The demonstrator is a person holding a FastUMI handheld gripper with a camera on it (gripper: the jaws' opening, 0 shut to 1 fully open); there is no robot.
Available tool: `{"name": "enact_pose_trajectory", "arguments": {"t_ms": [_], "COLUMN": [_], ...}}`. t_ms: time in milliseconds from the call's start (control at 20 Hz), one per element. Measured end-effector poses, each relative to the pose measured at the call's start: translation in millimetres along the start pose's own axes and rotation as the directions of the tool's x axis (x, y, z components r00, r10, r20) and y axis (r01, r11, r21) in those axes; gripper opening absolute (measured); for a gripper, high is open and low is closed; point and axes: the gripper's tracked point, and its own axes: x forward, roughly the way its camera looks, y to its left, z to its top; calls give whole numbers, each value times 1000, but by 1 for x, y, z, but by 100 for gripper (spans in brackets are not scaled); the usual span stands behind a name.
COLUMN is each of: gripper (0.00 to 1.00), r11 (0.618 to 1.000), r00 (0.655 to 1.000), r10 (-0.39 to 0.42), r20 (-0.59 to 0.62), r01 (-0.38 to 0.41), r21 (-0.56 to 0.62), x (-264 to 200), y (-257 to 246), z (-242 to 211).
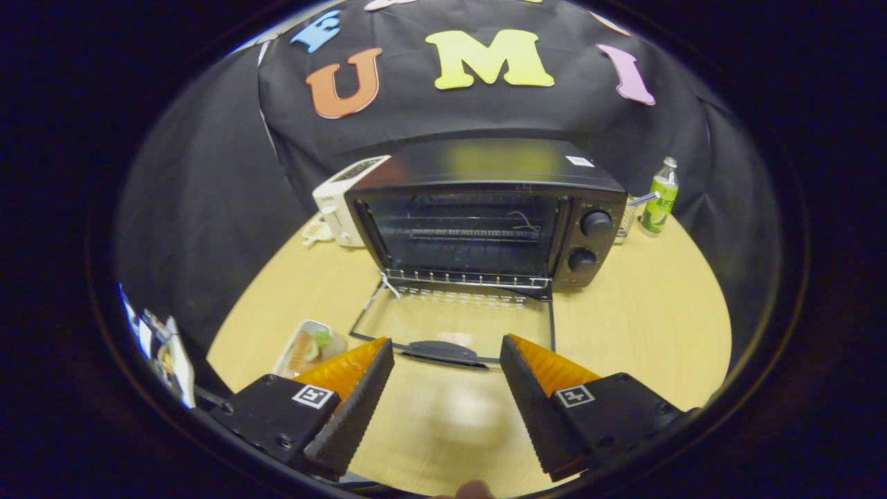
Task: Open the toaster oven, put the food inside, and close the toaster oven door.
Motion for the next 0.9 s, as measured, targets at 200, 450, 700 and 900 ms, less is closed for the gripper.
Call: {"name": "enact_pose_trajectory", "arguments": {"t_ms": [200, 450, 700, 900], "gripper": [100, 100, 100, 98], "r11": [975, 883, 829, 833], "r00": [980, 882, 806, 767], "r10": [191, 430, 512, 517], "r20": [-60, -192, -298, -380], "r01": [-183, -366, -373, -350], "r21": [124, 295, 416, 428], "x": [-33, -38, 4, 35], "y": [22, 71, 104, 115], "z": [21, -2, -42, -75]}}
